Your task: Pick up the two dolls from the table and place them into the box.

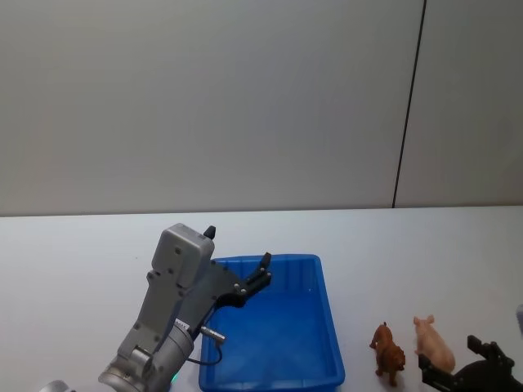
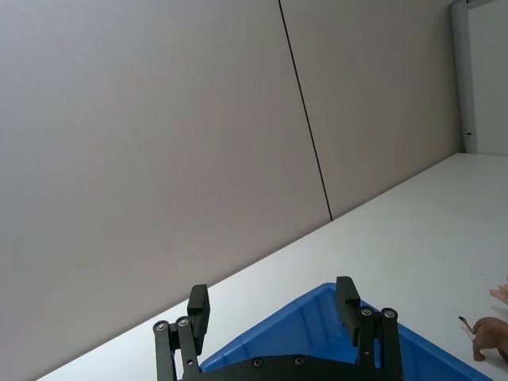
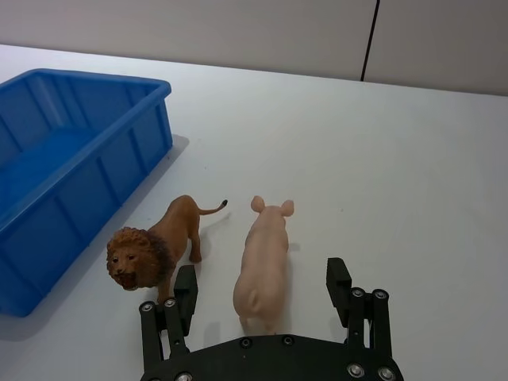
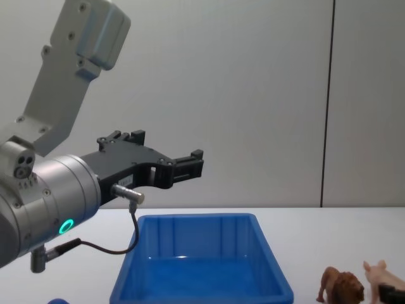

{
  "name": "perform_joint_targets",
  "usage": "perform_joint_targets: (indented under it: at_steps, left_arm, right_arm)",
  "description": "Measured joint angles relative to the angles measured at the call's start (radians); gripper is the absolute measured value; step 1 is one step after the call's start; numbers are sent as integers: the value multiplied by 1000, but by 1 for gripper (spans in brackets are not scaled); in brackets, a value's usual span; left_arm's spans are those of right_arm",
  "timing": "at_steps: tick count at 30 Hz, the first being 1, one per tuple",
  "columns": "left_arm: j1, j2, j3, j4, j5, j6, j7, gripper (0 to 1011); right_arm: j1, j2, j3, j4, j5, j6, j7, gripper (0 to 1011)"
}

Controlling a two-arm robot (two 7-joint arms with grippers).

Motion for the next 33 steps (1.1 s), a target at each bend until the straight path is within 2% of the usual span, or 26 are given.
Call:
perform_joint_targets:
  at_steps: [6, 9, 23, 26, 30, 33]
  left_arm:
    - [0, 0, 0, 0, 0, 0, 0, 1002]
    - [0, 0, 0, 0, 0, 0, 0, 1002]
    - [0, 0, 0, 0, 0, 0, 0, 1002]
    - [0, 0, 0, 0, 0, 0, 0, 1002]
    - [0, 0, 0, 0, 0, 0, 0, 1002]
    - [0, 0, 0, 0, 0, 0, 0, 1002]
  right_arm:
    - [19, -14, -7, 31, -7, 9, 5, 1001]
    - [32, -22, -11, 50, -11, 15, 8, 965]
    - [70, -48, -21, 108, -20, 24, 16, 589]
    - [77, -53, -22, 117, -24, 17, 15, 445]
    - [83, -57, -23, 119, -32, 2, 9, 384]
    - [87, -59, -23, 119, -42, -14, 2, 380]
